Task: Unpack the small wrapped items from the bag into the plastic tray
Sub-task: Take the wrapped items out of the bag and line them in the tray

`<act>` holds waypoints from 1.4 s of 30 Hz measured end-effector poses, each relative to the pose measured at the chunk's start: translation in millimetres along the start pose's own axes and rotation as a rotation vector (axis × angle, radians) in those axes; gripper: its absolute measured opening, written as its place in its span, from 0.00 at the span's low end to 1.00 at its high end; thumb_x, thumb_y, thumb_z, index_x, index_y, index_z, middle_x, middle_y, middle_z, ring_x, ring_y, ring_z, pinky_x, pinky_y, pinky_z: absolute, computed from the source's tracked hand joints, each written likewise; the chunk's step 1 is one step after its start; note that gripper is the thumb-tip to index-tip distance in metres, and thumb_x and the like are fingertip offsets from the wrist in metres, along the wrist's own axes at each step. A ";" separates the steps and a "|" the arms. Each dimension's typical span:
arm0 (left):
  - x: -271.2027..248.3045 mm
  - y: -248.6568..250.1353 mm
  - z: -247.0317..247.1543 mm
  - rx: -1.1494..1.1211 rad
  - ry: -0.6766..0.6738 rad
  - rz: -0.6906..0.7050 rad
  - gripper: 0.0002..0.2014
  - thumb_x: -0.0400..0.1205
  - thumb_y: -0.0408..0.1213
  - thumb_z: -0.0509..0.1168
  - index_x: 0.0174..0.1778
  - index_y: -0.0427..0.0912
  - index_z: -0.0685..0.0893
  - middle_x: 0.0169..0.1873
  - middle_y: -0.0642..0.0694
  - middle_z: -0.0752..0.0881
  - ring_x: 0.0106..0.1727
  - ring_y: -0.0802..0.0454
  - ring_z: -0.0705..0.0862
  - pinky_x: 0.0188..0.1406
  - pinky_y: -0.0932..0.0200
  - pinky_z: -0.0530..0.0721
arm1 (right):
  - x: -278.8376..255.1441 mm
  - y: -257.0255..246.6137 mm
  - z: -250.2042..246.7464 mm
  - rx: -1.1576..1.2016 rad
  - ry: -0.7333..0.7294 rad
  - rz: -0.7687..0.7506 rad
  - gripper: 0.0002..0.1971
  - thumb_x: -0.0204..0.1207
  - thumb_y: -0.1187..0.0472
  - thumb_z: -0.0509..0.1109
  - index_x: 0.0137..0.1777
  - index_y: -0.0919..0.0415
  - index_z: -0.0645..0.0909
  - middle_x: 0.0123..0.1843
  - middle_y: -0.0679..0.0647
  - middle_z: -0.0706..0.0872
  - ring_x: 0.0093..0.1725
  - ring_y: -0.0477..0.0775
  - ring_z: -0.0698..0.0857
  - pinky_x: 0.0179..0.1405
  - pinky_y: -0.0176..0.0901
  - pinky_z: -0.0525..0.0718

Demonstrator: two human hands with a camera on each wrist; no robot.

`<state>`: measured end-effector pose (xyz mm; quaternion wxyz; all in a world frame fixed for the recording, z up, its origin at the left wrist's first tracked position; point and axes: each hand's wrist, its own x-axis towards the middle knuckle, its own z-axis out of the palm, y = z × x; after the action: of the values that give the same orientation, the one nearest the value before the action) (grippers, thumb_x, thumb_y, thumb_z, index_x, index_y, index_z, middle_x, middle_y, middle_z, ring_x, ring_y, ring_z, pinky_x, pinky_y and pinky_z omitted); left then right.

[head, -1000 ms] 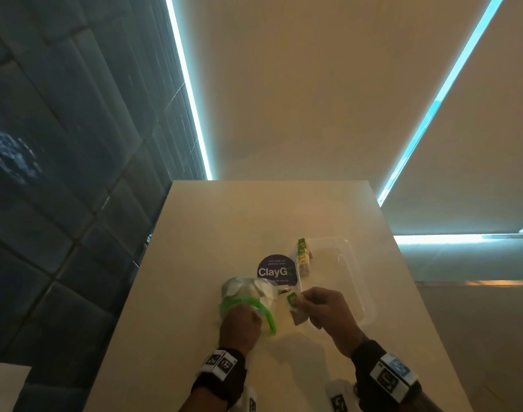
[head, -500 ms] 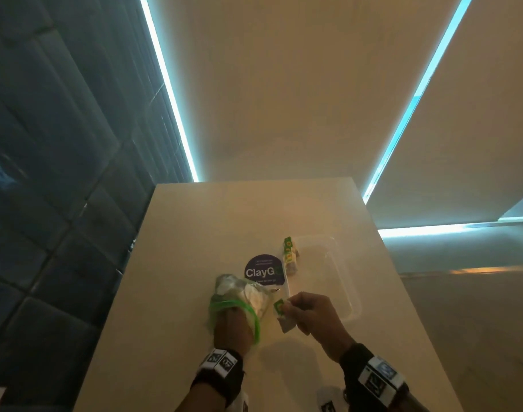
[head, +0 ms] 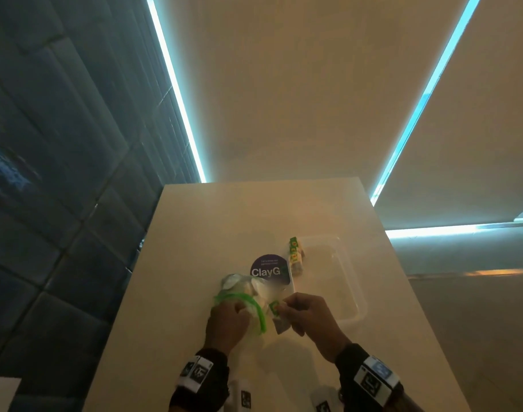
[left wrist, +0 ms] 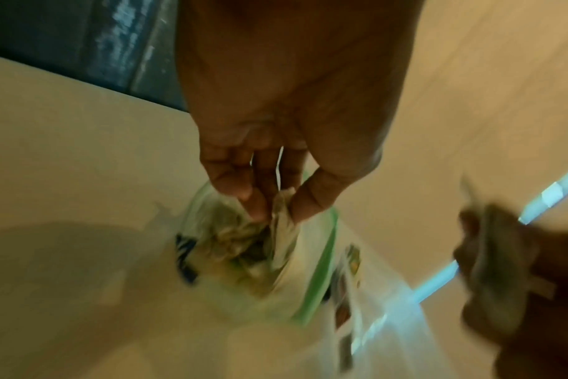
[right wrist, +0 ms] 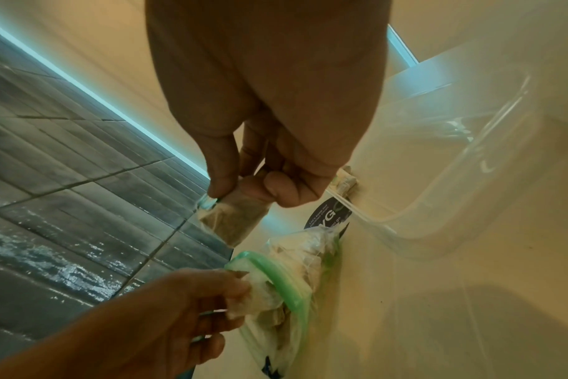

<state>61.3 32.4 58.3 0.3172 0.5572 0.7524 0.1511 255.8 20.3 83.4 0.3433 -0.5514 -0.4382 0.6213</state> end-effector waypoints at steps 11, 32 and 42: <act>-25.1 1.1 -48.8 -0.823 -0.214 0.014 0.05 0.79 0.32 0.72 0.50 0.37 0.88 0.44 0.39 0.92 0.41 0.51 0.88 0.38 0.57 0.86 | 1.4 -11.4 6.1 0.211 -0.136 -0.003 0.23 0.68 0.56 0.78 0.51 0.78 0.83 0.49 0.69 0.88 0.46 0.61 0.83 0.47 0.52 0.80; -38.0 19.2 -49.1 -0.835 -0.223 0.109 0.12 0.77 0.43 0.72 0.51 0.41 0.90 0.46 0.40 0.91 0.46 0.45 0.91 0.47 0.42 0.91 | -6.1 -25.1 13.4 0.169 -0.152 -0.202 0.18 0.70 0.56 0.77 0.48 0.75 0.85 0.44 0.61 0.88 0.43 0.55 0.84 0.44 0.48 0.83; -44.9 30.4 -52.9 -1.220 -0.490 0.007 0.09 0.79 0.36 0.65 0.43 0.32 0.82 0.35 0.35 0.80 0.36 0.46 0.80 0.37 0.55 0.82 | -12.6 -41.4 10.1 0.349 -0.280 -0.129 0.22 0.67 0.54 0.82 0.47 0.72 0.82 0.44 0.66 0.83 0.39 0.57 0.79 0.37 0.45 0.76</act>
<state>57.6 7.3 129.6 0.7380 0.2980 0.4357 0.4203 245.4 22.8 126.5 0.4084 -0.3630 -0.4021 0.7347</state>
